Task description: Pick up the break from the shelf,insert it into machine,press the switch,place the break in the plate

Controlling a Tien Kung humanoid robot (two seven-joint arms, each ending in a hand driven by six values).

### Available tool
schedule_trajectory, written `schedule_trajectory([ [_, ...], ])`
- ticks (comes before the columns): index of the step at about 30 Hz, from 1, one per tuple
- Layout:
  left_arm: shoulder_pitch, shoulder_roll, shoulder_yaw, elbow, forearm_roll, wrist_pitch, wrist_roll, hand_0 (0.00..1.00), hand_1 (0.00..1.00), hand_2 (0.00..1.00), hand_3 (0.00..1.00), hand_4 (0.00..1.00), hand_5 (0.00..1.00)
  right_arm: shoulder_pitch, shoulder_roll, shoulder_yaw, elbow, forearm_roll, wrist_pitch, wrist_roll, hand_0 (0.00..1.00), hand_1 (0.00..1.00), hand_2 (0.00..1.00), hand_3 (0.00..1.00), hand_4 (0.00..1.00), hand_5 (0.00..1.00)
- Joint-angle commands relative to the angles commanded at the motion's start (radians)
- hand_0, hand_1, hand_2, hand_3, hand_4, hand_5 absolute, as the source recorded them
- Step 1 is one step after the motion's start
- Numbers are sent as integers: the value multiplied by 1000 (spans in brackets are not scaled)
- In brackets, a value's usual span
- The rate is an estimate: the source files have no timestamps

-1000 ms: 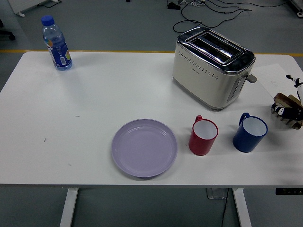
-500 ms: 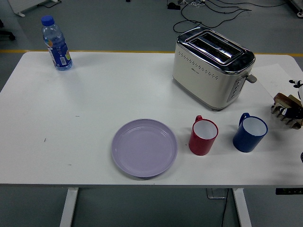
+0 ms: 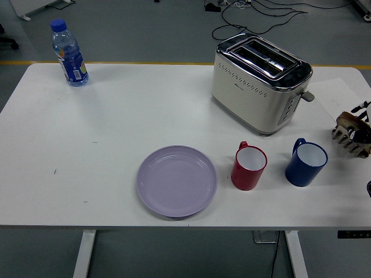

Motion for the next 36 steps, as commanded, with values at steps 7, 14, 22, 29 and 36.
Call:
schedule_trajectory([
  [7, 2, 0, -3, 0, 9, 0, 2, 674, 675, 696, 655, 403, 998, 16, -19, -37, -6, 0, -13, -18, 392, 471, 491, 597, 707, 82],
  [14, 6, 0, -5, 0, 16, 0, 3, 674, 674, 694, 653, 403, 998, 38, -50, -73, -11, 0, 19, -53, 233, 359, 432, 508, 655, 43],
  [22, 11, -1, -9, 0, 24, 0, 6, 674, 674, 693, 653, 401, 998, 49, -61, -101, -15, 0, 14, -61, 179, 352, 433, 496, 544, 2],
  [29, 16, -1, -11, 0, 28, -1, 6, 674, 674, 694, 656, 402, 998, 51, -77, -102, 9, 0, -7, -56, 208, 355, 431, 494, 503, 2],
  [36, 13, 1, -13, 0, 25, 0, 4, 674, 674, 693, 653, 403, 998, 66, -113, -105, 59, 0, -19, -49, 210, 353, 430, 493, 497, 2],
])
